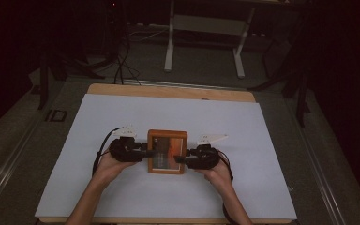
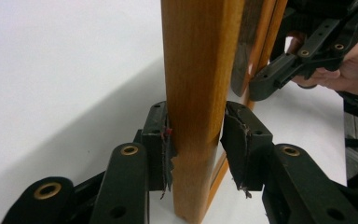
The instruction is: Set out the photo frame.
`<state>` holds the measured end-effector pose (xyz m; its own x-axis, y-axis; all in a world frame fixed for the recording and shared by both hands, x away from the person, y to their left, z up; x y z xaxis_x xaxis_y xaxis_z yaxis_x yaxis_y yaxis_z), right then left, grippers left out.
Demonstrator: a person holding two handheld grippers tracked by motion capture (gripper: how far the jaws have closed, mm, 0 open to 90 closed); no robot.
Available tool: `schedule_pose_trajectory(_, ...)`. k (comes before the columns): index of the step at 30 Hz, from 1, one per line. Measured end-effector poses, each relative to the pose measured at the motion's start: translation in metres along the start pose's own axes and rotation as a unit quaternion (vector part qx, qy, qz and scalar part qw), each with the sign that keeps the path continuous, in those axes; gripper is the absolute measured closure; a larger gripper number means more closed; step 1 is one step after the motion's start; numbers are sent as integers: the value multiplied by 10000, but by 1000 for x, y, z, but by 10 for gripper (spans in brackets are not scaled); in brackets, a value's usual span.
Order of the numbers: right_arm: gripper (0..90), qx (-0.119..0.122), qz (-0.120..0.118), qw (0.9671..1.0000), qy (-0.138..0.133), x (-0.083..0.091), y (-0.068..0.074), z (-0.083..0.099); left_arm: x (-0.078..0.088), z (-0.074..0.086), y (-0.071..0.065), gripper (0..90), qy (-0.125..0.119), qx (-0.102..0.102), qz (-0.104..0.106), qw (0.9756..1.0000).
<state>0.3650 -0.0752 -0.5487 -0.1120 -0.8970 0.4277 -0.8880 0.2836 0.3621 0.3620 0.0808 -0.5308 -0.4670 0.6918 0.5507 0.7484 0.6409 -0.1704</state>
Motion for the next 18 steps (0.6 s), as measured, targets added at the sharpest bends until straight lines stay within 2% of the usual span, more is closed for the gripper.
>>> schedule_pose_trajectory(1,600,0,0,10000,0,0,0,0,0,0,0,631,0,0,0,10000)
schedule_pose_trajectory(2,600,-25,0,10000,-36,0,-2,0,-2,0,0,626,-16,-38,-116,9999)
schedule_pose_trajectory(3,600,-25,0,10000,-36,0,-2,0,-2,0,0,624,-16,-38,-116,9999)
schedule_pose_trajectory(4,602,-47,-25,10000,-68,0,-4,1,-4,-1,1,619,-29,-53,-206,9998)
schedule_pose_trajectory(9,603,-64,-16,9999,-90,-1,-6,1,-6,-1,2,605,-49,-32,-309,9995)
schedule_pose_trajectory(10,602,-81,-13,9999,-117,-1,-8,1,-8,-1,3,600,-53,-27,-394,9992)
schedule_pose_trajectory(12,602,-117,-14,9998,-141,-1,-10,2,-9,-1,4,595,-64,16,-411,9991)
schedule_pose_trajectory(18,602,-117,-12,9998,-165,-1,-11,2,-11,-1,4,586,-45,-18,-496,9988)
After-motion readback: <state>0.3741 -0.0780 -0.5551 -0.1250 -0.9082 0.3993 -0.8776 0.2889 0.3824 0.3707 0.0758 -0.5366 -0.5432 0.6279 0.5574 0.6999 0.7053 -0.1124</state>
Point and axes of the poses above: each handheld gripper's, and its own axes: x roughly backward along the jaws, z roughly out of its underside, y roughly to its left, the point moved 9 cm from there along -x, roughly forward along the jaws, and after that the axes turned 9 degrees about -z, right-handed, at the moved point
